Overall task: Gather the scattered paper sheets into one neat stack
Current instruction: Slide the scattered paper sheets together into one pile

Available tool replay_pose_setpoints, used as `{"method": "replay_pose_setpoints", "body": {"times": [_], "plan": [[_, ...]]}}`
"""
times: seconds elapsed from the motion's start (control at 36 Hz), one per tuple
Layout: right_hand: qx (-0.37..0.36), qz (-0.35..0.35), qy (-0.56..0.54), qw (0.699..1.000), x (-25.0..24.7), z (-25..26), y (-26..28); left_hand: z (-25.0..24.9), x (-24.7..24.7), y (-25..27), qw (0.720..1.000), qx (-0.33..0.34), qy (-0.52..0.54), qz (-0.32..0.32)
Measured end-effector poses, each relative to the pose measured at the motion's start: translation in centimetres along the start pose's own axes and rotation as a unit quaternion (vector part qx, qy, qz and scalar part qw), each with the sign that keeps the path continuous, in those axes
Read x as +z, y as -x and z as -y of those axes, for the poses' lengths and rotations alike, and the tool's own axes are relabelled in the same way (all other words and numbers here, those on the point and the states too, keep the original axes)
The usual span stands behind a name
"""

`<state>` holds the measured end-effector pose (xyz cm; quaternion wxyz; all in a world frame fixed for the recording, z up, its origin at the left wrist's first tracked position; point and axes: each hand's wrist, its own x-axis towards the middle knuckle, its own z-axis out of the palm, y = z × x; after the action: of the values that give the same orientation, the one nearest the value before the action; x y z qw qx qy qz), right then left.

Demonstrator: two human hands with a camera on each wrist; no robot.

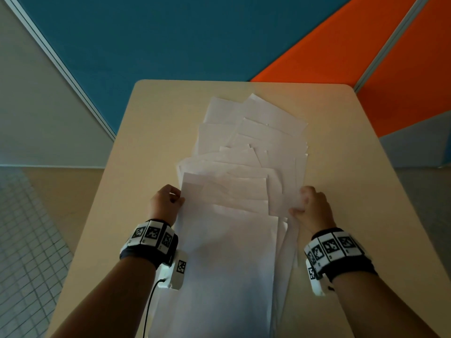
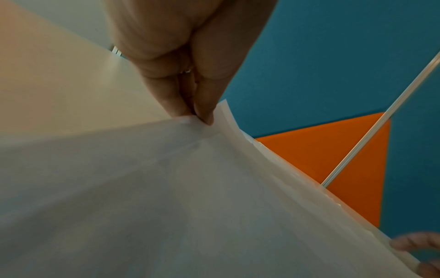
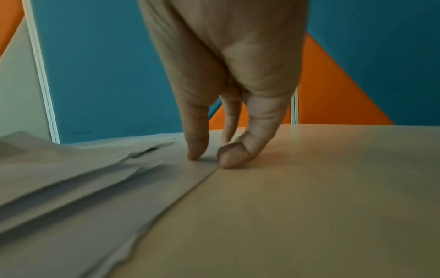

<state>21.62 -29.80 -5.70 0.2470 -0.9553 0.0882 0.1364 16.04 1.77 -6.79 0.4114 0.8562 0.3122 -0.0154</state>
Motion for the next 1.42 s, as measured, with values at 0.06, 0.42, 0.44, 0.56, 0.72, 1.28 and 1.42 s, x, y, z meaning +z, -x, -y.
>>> {"method": "replay_pose_setpoints", "body": {"times": [0.06,0.42,0.44,0.56,0.72,1.28,1.42], "plan": [[-0.013,-0.002,0.011,1.000,0.0,0.3,-0.1,0.0,0.0,-0.1,1.000,-0.002,0.004,0.001],[-0.037,-0.011,0.046,0.998,0.2,0.3,-0.1,0.1,-0.3,0.0,1.000,-0.006,0.010,0.018],[-0.046,-0.015,0.044,0.998,0.3,0.1,0.0,0.1,-0.3,0.0,1.000,-0.006,0.010,0.019],[-0.049,-0.017,0.037,0.998,0.6,-0.3,0.4,0.0,-0.3,-0.1,0.999,-0.011,0.021,0.027],[-0.004,-0.009,-0.002,1.000,0.5,0.1,0.1,0.0,-0.6,-0.2,0.998,-0.007,0.030,0.046],[-0.110,-0.008,-0.039,0.993,0.6,7.5,-3.3,-1.0,-0.3,0.1,0.998,0.023,-0.055,0.027],[-0.141,0.034,-0.029,0.989,0.9,8.1,-3.7,-0.5,-0.2,-0.1,0.997,0.022,-0.060,0.035]]}}
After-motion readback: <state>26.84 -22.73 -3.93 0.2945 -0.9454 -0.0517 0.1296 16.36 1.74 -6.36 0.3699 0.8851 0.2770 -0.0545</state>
